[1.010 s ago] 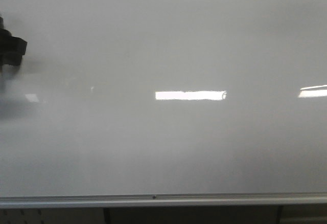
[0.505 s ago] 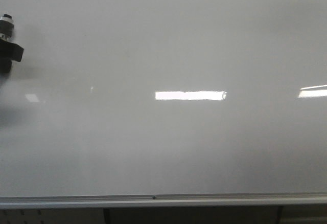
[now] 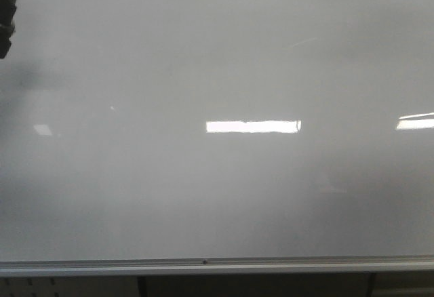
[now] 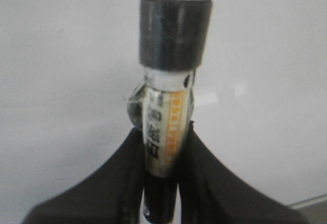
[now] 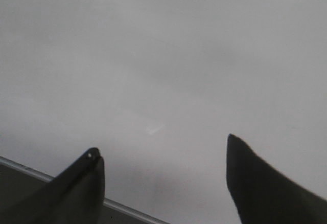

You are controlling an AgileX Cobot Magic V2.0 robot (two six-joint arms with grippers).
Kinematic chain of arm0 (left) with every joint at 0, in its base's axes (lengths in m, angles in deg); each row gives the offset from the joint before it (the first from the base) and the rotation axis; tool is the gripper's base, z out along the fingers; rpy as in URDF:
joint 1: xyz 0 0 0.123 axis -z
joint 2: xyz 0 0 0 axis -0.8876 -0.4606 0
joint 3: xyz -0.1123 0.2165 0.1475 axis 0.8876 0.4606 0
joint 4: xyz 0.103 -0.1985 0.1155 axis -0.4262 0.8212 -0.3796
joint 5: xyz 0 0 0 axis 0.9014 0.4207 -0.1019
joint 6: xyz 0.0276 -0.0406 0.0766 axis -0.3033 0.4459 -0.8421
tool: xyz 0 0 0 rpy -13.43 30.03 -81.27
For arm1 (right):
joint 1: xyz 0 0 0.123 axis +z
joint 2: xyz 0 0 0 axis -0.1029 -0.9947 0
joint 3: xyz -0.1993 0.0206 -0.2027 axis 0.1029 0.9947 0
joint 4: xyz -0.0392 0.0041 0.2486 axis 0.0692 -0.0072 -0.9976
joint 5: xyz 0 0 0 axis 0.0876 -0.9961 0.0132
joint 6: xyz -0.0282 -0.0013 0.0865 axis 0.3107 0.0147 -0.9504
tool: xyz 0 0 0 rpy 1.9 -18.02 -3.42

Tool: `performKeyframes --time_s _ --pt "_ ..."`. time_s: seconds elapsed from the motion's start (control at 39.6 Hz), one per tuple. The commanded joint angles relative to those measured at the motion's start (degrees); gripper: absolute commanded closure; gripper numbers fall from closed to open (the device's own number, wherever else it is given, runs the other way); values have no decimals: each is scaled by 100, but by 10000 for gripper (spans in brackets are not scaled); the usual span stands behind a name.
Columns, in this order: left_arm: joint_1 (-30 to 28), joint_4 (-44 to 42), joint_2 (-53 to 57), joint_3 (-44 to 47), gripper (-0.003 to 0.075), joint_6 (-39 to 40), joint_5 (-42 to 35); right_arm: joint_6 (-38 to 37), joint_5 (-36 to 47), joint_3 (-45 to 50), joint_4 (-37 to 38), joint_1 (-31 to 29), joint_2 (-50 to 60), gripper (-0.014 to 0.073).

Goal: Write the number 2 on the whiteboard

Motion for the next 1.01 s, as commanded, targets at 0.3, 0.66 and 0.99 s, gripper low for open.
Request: performKeyframes --time_s 0.3,0.66,0.99 --pt "337 507 477 -1443 656 -1614 2539 399 -729 -987 -466 237 35 67" --pt "337 2337 427 -1854 656 -4258 3136 2508 -1099 -1229 -2544 237 -525 67" --pt "337 2914 358 -1970 656 -5033 4032 4528 -1578 -1264 -3398 294 -955 123"
